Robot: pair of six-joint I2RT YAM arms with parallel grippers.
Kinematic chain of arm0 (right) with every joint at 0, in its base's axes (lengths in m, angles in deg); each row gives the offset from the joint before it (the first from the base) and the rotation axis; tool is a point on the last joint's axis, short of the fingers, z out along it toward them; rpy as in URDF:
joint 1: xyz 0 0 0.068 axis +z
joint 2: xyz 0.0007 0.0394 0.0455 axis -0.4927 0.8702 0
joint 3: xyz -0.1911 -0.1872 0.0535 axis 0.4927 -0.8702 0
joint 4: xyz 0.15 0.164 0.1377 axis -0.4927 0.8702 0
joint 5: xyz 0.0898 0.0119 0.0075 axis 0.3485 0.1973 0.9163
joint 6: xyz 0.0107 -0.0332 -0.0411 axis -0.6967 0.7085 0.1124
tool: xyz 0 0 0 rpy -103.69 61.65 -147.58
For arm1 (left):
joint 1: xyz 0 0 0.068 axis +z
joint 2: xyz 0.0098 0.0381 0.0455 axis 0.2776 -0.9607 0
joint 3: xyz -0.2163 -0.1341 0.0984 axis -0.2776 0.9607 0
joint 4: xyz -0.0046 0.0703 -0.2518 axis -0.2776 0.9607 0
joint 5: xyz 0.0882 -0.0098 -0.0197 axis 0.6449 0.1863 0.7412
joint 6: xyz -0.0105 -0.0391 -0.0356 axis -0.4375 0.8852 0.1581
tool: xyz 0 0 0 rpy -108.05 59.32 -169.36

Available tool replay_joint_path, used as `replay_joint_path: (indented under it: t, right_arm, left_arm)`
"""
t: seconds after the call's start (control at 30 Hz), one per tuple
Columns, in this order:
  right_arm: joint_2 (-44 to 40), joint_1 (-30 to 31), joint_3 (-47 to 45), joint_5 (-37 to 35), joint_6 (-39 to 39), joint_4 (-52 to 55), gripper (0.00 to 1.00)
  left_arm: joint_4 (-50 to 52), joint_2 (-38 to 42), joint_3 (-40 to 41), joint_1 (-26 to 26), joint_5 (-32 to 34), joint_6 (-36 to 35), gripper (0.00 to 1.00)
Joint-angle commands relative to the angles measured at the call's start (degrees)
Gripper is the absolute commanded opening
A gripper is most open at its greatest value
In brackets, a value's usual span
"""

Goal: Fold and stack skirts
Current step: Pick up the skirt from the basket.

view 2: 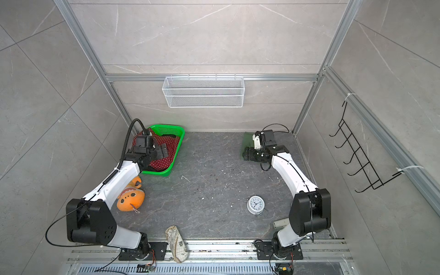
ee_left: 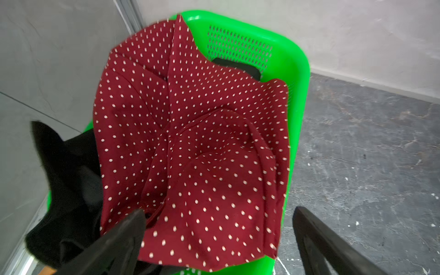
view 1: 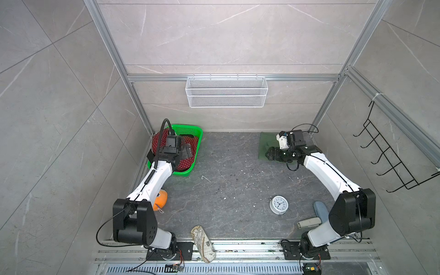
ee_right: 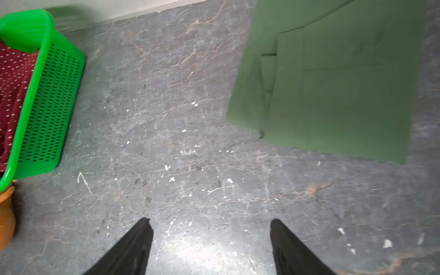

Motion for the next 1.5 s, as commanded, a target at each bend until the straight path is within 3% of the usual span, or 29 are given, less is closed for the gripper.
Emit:
replay_joint_path:
  t: [0.0, 0.33, 0.5, 0.57, 0.73, 0.83, 1.2, 1.47]
  right_arm:
    - [-1.22, 1.26, -1.45, 0.49, -1.44, -1.57, 0.80]
    - [0.71, 3.61, -2.52, 0.05, -1.62, -2.10, 0.80]
    - [1.16, 4.17, -2.33, -1.07, -1.45, -1.84, 0.80]
    - [1.19, 4.35, -2.01, -1.20, -1.35, -1.58, 0.80]
    - [0.83, 4.43, -1.78, -1.51, -1.01, -1.39, 0.80]
    - [0.64, 4.43, -1.81, -1.86, -0.96, -1.39, 0.80]
    - [1.87, 4.58, -2.05, -0.56, -1.53, -3.06, 0.80]
    - [2.33, 4.78, -2.20, -0.29, -1.89, -3.80, 0.80]
  left_arm:
    - [3.91, -4.17, -4.45, 0.88, -5.43, 0.11, 0.99]
    - [7.90, -14.98, -9.99, 0.87, -9.68, -1.17, 0.94]
    - [8.29, -17.69, -10.66, 0.88, -9.71, -1.12, 0.81]
    - [7.80, -18.44, -10.71, 0.88, -10.33, -1.03, 0.71]
    - [7.60, -19.11, -11.54, 0.88, -11.29, -0.68, 0.22]
    - [6.87, -18.17, -11.54, 0.88, -11.52, -0.54, 0.00]
    - [0.50, -8.57, -9.59, 0.22, -13.27, -3.82, 0.00]
    - [-9.32, 1.61, -5.00, -3.13, -16.13, -8.01, 0.00]
